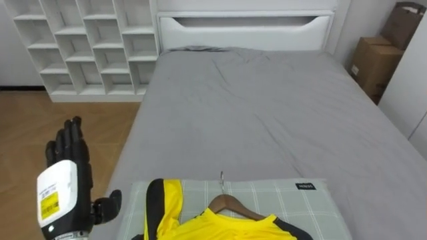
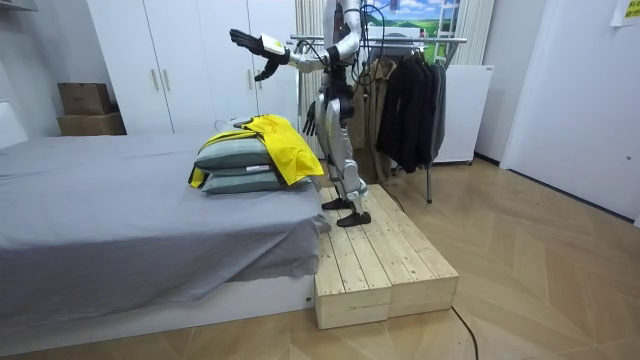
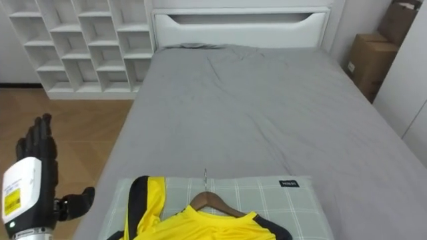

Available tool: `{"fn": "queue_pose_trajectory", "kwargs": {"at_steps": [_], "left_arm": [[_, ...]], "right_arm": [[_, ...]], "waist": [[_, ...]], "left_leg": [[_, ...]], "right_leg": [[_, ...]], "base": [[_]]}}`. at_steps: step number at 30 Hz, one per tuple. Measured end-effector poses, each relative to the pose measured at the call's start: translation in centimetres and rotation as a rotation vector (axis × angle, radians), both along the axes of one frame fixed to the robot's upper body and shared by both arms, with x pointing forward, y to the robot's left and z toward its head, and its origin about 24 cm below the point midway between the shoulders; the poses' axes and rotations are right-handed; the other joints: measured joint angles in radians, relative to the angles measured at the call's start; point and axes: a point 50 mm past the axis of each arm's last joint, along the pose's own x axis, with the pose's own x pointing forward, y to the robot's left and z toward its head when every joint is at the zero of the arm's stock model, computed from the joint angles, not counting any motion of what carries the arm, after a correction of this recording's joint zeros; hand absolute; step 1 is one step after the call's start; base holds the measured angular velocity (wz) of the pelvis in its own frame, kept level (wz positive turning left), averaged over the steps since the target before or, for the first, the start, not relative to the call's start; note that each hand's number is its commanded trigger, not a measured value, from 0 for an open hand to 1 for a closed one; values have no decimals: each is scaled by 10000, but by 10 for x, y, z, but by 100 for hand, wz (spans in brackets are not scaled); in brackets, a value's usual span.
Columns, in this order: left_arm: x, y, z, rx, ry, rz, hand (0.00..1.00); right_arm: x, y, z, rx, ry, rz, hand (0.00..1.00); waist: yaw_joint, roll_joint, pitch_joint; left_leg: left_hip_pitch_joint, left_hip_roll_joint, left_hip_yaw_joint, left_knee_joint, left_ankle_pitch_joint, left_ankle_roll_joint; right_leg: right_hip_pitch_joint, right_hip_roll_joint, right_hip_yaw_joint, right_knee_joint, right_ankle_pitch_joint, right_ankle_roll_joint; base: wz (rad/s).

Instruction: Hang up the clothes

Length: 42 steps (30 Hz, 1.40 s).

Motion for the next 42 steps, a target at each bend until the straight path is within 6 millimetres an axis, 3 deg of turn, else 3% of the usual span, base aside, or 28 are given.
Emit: {"fn": "queue_pose_trajectory", "kwargs": {"at_steps": [15, 25, 31, 42], "left_arm": [[1, -13, -9, 1079, 1318, -1183, 0], [-4, -28, -30, 1034, 2551, -1916, 0], [0, -29, -28, 1189, 2517, -1930, 0], [17, -34, -16, 1510, 2033, -2189, 0]], "right_arm": [[0, 2, 0, 210, -47, -29, 0], [7, 0, 1, 58, -168, -55, 0], [8, -1, 1, -53, -189, -68, 0], [17, 1, 2, -73, -321, 462, 0]], "waist": [[-170, -31, -41], [-573, 159, 41], [-589, 243, 74], [-597, 47, 159]], "left_leg": [[1, 82, 252, 11, 3, 4], [-11, 108, 272, 8, 2, 4], [-28, 133, 406, -6, 3, 4], [-31, 136, 540, -13, 3, 3]], "right_leg": [[-31, -11, 110, 40, 8, 6], [-50, 27, 162, 32, 8, 5], [-116, 53, 284, 32, 9, 3], [-167, 55, 410, 31, 9, 3]], "base": [[-1], [0], [-6], [-4]]}}
